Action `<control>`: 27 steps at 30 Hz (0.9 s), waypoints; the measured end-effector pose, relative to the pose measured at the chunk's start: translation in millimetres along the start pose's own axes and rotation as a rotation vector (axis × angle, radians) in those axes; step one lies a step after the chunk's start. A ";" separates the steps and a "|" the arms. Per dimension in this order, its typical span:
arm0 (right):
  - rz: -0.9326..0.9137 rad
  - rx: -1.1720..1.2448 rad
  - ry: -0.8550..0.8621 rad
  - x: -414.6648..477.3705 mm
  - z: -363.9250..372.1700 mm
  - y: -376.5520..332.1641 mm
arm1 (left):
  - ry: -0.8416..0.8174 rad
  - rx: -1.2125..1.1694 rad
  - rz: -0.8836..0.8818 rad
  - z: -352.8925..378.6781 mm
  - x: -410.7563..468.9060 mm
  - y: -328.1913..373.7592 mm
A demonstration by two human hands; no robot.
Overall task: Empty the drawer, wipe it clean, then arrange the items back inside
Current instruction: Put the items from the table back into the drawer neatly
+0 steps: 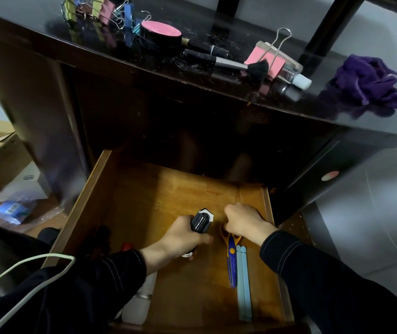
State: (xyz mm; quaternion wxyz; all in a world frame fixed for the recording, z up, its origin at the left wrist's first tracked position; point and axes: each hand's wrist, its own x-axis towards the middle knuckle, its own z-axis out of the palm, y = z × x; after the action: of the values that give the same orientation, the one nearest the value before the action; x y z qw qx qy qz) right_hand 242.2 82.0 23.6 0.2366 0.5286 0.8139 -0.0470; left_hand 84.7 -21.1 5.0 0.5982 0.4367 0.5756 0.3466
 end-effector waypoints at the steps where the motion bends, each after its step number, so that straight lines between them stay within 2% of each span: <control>1: -0.002 0.001 -0.003 -1.0 0.0 0.2 | -0.003 -0.002 0.004 0.0 0.0 -0.7; 8: -0.018 0.002 -0.009 -8.7 -0.4 -0.6 | 0.036 0.085 0.018 0.8 3.0 -4.1; 10: -0.019 0.055 0.051 -9.9 -2.4 2.7 | 0.039 0.095 0.000 0.5 3.0 -4.0; 12: -0.008 0.246 0.154 -13.9 -5.7 7.1 | 0.018 0.111 -0.016 0.1 1.9 -2.7; 14: -0.027 0.637 0.181 -22.2 -10.8 9.6 | -0.005 0.096 0.002 0.5 0.7 -0.3; 16: -0.087 1.029 0.082 -34.1 -14.4 10.8 | -0.023 0.094 0.046 1.1 -0.7 0.6; 17: -0.136 1.127 0.027 -40.4 -13.5 11.3 | -0.028 0.102 0.067 1.6 -1.3 0.3; 20: -0.282 1.156 -0.002 -56.1 -5.1 11.4 | -0.036 0.088 0.084 2.7 -3.2 -1.7; 24: -0.216 1.173 0.174 -67.2 4.4 10.1 | 0.104 0.129 0.033 3.8 -0.7 -2.7; 27: -0.122 1.138 0.331 -76.9 14.7 3.1 | 0.086 -0.311 -0.250 4.8 -3.6 4.4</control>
State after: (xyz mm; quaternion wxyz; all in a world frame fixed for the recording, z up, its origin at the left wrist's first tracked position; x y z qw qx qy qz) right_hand 275.2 14.1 44.6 -0.2170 0.5249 0.7158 -0.4061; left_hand 89.5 -23.3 10.2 0.6716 0.2489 0.5900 0.3727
